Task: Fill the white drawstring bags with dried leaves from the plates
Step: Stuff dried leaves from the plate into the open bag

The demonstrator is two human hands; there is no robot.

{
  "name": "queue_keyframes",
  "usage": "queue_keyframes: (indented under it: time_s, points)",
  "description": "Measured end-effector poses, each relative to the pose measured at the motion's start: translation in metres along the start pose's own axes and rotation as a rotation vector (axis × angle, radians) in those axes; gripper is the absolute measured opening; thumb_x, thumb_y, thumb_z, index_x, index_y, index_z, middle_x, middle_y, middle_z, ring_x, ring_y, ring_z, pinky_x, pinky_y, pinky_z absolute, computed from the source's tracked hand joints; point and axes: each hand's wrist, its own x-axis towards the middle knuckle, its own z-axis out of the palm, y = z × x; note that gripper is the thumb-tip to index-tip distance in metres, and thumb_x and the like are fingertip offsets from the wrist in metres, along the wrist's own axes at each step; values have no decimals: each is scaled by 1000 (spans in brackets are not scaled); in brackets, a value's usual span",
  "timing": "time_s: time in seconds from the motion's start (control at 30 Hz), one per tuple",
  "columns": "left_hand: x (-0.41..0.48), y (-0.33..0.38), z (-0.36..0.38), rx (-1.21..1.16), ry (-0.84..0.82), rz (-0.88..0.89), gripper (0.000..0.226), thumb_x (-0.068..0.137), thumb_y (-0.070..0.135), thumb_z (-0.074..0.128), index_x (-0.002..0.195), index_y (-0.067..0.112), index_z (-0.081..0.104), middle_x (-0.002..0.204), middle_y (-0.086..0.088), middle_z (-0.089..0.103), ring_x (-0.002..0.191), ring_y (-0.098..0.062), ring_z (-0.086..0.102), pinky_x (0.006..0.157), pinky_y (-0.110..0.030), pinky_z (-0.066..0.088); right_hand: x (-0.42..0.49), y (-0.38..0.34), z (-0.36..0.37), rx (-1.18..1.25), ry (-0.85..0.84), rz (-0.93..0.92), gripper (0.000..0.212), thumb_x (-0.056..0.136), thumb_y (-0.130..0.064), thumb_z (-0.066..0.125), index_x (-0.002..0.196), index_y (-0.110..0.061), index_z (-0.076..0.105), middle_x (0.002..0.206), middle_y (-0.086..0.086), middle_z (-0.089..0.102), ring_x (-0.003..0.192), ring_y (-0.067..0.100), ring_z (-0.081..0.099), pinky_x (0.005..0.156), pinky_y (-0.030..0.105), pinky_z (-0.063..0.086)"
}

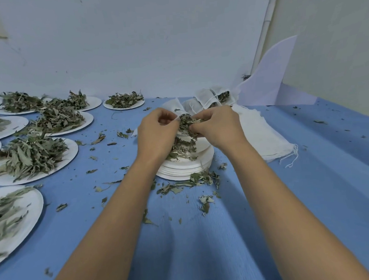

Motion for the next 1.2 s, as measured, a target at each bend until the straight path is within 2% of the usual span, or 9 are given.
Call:
queue_keyframes:
  time_s: [0.1,0.23,0.37,0.47,0.57,0.73,0.87,1.07,1.2]
  points:
    - [-1,1,2,-75,-92,-35,12,85,13,65,76,21,62,69,4,59,68,-12,56,77,-37,54,-1,-1,2,-184,42,-37,18,77,-9,70,95,-11,75,89,8,73,84,20,67,67,24,49]
    - [-3,2,3,-119,-180,-90,20,84,4,57,72,20,61,59,7,54,51,-5,45,56,-22,41,-3,-2,5,-297,64,-108,13,77,-4,64,85,-2,74,81,18,70,82,28,64,70,35,52]
    - [10,9,6,-278,-106,-391,29,91,9,49,64,12,57,43,8,54,43,-6,48,46,-16,41,-3,-3,9,-322,78,-173,23,79,-2,62,97,-8,75,86,13,72,84,25,64,64,27,45]
    - [4,0,4,-199,-106,-226,35,87,41,63,68,14,53,51,7,47,42,-4,40,44,-16,36,-3,-4,14,-341,47,-212,20,80,-3,60,91,-8,75,80,12,69,73,22,60,58,22,36]
    - [1,-6,2,-225,-107,-158,31,76,37,77,71,17,54,58,6,50,47,-3,43,44,-13,36,-5,-6,16,-355,49,-231,14,82,-6,58,82,-8,72,77,10,67,72,23,59,59,27,39]
    - [4,-8,1,-362,-178,-273,26,72,15,81,76,15,55,68,-1,59,69,-19,57,61,-26,46,-8,-9,15,-304,3,-305,20,81,-2,58,96,-5,70,89,13,70,87,26,62,77,40,51]
    - [6,-8,-2,-404,-216,-325,25,74,9,78,78,12,54,71,-4,59,74,-23,58,81,-39,49,-9,-10,12,-284,-82,-367,27,83,-1,58,107,-12,54,91,10,66,87,25,60,75,42,51]
    - [5,-6,-4,-374,-183,-331,25,74,4,75,76,14,52,59,3,52,41,-3,51,37,-14,37,-12,-10,10,-241,-197,-431,35,80,-1,60,104,-21,44,87,9,64,78,22,61,71,43,52]
    - [6,-9,-5,-346,-121,-274,25,75,-1,71,74,16,53,57,5,52,47,-4,51,36,-15,37,-11,-9,11,-97,-238,-367,39,80,-2,63,111,-21,48,92,-6,61,83,14,63,71,28,54]
